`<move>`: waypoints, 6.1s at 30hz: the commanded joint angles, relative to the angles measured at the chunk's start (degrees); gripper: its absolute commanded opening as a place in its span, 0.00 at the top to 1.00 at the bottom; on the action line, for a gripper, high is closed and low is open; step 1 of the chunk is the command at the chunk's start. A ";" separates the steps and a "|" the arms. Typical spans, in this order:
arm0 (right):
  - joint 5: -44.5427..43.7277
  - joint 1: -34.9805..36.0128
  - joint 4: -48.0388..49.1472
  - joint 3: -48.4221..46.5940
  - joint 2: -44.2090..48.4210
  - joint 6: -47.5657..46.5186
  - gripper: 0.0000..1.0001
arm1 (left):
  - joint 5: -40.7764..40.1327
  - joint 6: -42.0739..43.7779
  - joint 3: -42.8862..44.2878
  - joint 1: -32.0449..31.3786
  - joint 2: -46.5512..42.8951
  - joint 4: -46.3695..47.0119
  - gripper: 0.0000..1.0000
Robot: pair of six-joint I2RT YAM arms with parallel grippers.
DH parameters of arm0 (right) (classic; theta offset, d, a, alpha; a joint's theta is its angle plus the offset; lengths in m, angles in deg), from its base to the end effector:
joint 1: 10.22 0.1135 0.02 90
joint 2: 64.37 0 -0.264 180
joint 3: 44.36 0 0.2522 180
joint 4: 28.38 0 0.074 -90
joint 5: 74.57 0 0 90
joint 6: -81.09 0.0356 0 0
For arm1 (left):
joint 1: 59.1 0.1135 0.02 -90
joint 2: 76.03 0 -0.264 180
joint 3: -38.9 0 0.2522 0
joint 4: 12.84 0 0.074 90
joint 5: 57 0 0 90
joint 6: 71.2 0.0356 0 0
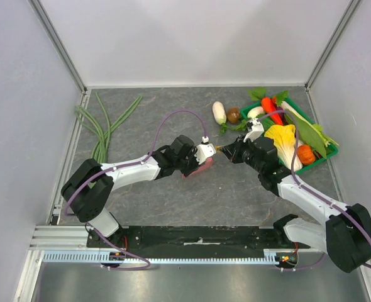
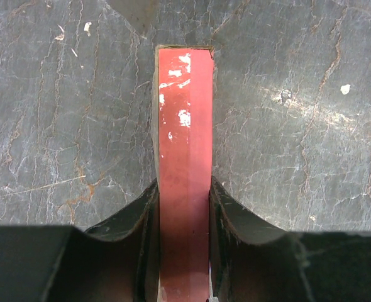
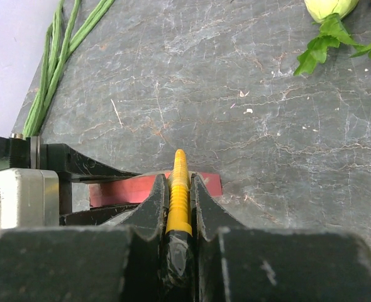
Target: Unpack the express box
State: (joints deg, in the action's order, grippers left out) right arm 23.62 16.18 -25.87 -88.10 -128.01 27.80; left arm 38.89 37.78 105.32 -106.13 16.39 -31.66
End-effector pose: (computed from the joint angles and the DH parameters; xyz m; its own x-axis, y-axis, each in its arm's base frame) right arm 0.2164 0.1131 0.2316 -0.5505 0.3873 -0.7396 -0.2904 0.7417 0.6046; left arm 0.2260 -0.2479 0.1896 -0.2015 0.6909 -0.6943 0.8915 0.4230 0.1623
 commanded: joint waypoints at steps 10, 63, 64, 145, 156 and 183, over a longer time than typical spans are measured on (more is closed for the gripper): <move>2.27 -0.02 2.01 -0.08 -1.23 0.12 1.00 | -3.43 1.67 -3.09 0.09 3.12 -6.72 0.92; -0.89 -0.73 5.26 -0.52 -0.17 2.05 1.00 | -3.78 1.85 -3.27 0.18 3.12 -6.72 0.94; -0.63 -0.64 5.09 -0.70 -0.52 1.79 1.00 | -3.78 1.85 -3.36 0.09 3.20 -6.80 0.94; -3.70 -3.45 6.22 -17.66 -28.02 10.57 0.85 | -12.04 -9.39 4.20 0.71 -21.31 8.50 0.05; -11.60 -3.54 -2.19 -16.08 -29.37 10.05 0.54 | -18.10 -15.63 6.83 0.71 -23.08 2.17 0.00; 0.94 1.03 -18.74 -34.53 -30.83 -6.29 0.77 | 2.20 -32.69 -12.23 -4.74 -19.83 8.39 0.49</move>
State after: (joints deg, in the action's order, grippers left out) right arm 15.73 16.18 -49.08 -117.72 -152.60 24.74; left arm 41.01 9.35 95.20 -109.65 -6.01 -29.67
